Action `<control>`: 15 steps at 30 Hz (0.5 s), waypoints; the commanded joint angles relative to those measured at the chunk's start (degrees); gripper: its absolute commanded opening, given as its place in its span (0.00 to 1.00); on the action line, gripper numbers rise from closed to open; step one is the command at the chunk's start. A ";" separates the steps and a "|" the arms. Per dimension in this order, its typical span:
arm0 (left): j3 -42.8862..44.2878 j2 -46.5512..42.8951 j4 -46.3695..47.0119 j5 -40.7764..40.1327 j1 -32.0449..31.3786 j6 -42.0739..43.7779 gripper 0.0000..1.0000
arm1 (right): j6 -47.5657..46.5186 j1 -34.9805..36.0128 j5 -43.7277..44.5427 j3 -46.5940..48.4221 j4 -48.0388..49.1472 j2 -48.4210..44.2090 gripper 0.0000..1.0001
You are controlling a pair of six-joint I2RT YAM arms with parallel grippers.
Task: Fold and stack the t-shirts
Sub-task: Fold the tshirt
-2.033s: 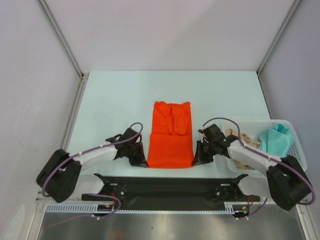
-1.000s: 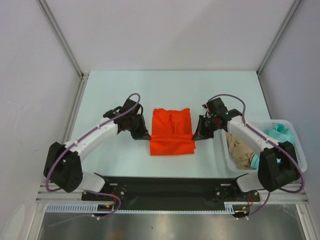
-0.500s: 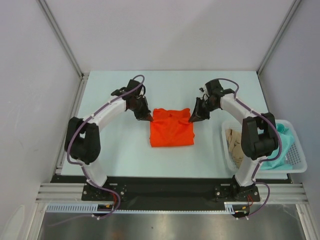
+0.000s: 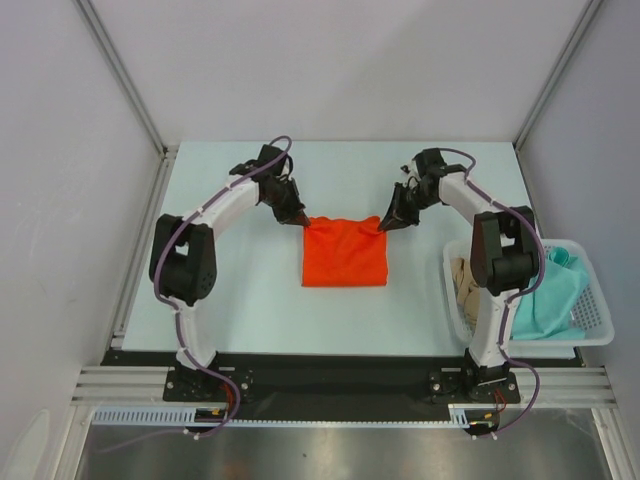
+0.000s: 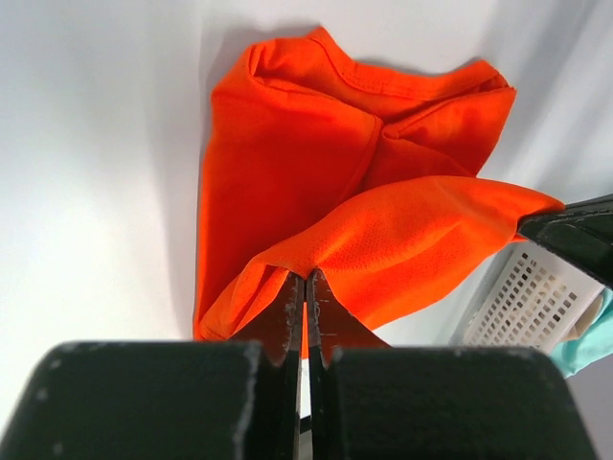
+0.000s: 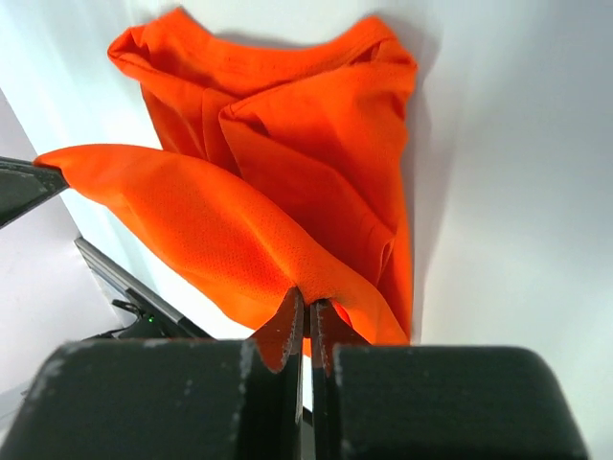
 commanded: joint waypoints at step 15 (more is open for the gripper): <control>5.65 5.92 3.35 2.83 3.29 0.07 0.00 | 0.65 -1.60 -3.99 10.94 0.18 8.26 0.00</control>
